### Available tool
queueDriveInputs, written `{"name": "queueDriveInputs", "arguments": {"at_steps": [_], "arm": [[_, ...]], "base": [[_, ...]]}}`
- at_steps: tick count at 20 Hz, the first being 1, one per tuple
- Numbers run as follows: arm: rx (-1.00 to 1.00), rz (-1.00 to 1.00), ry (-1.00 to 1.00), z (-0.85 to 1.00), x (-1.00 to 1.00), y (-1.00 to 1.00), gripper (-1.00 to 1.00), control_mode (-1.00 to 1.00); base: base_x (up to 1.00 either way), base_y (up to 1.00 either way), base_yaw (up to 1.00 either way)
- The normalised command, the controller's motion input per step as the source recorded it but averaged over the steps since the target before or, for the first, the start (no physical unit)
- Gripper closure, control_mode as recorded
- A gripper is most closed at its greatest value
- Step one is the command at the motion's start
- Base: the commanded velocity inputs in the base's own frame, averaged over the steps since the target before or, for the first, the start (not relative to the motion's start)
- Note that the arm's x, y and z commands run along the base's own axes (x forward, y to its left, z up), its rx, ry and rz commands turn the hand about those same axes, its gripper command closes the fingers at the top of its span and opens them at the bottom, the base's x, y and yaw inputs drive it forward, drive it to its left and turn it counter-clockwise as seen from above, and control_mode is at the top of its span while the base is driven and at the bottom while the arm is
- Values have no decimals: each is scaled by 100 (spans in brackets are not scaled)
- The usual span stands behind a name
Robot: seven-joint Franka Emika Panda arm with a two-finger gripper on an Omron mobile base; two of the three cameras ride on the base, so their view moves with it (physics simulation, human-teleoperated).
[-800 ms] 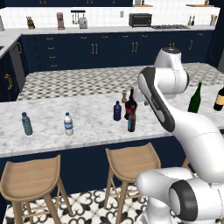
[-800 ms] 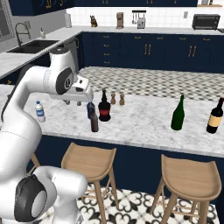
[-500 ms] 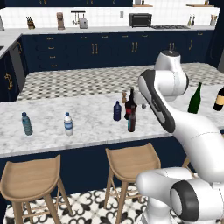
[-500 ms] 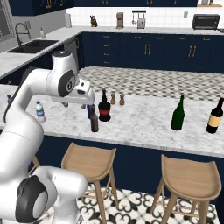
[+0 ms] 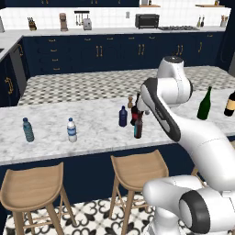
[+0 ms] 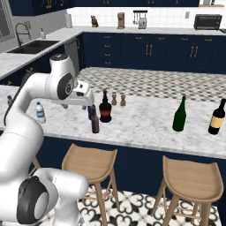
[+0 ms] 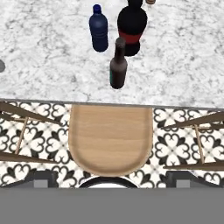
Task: Move the plastic bottles in the middle to the plastics group, and the glass bottles in the middle to the glass group.
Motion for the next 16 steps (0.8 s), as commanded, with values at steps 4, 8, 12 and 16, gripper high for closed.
{"name": "queueDriveInputs", "arguments": {"at_steps": [4,8,12,16], "arm": [[-3,-1,-4,-8,26,9,-100,-100],[0,0,1,-19,44,-23,-100,-100],[0,0,2,-10,55,-21,-100,-100],[0,0,11,-15,36,-2,-100,-100]], "base": [[0,0,0],[0,0,0],[0,0,0],[0,0,0]]}}
